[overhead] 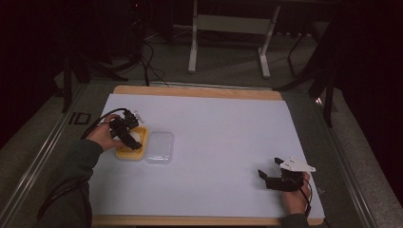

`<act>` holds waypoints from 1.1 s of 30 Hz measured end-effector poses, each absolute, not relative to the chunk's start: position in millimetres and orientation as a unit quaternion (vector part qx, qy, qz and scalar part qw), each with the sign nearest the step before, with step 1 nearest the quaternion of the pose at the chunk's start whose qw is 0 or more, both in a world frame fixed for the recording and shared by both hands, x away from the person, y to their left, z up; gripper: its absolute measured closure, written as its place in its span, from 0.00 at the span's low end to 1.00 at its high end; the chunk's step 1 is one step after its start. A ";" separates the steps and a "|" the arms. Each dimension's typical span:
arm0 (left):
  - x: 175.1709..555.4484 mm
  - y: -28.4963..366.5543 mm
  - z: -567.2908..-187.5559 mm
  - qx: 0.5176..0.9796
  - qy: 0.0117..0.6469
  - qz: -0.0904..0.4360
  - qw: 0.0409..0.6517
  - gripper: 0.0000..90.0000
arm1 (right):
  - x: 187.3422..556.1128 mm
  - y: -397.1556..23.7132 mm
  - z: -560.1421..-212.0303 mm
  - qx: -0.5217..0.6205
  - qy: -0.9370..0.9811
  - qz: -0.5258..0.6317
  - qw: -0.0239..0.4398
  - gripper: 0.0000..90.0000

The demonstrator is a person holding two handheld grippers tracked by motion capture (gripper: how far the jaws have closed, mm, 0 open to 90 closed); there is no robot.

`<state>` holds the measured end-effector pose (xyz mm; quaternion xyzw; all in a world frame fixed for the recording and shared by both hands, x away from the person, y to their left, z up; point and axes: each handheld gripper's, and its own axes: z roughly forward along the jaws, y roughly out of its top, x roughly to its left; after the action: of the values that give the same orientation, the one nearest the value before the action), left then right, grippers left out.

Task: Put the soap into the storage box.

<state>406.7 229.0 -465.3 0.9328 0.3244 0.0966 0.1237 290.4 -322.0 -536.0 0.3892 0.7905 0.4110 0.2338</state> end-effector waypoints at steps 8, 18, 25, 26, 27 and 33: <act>401.4 225.7 -452.9 0.927 0.323 0.098 0.162 0.19 | 290.3 -321.8 -536.0 0.389 0.791 0.410 0.234 0.16; 396.5 211.5 -447.1 0.927 0.312 0.105 0.182 0.35 | 290.3 -321.7 -536.0 0.389 0.791 0.410 0.234 0.16; 392.9 195.2 -448.1 0.929 0.296 0.101 0.197 0.43 | 290.3 -321.7 -536.0 0.389 0.791 0.410 0.234 0.16; 392.9 193.8 -448.5 0.930 0.296 0.098 0.197 0.43 | 290.3 -321.7 -536.0 0.389 0.791 0.410 0.234 0.16; 392.8 191.9 -449.4 0.929 0.298 0.099 0.197 0.43 | 290.2 -321.8 -536.0 0.389 0.791 0.410 0.234 0.16; 390.1 181.0 -454.9 0.926 0.293 0.099 0.217 0.45 | 290.4 -321.8 -536.0 0.389 0.791 0.410 0.234 0.16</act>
<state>390.1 181.0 -454.9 0.9259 0.2932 0.0990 0.2169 290.4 -321.8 -536.0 0.3886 0.7913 0.4099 0.2343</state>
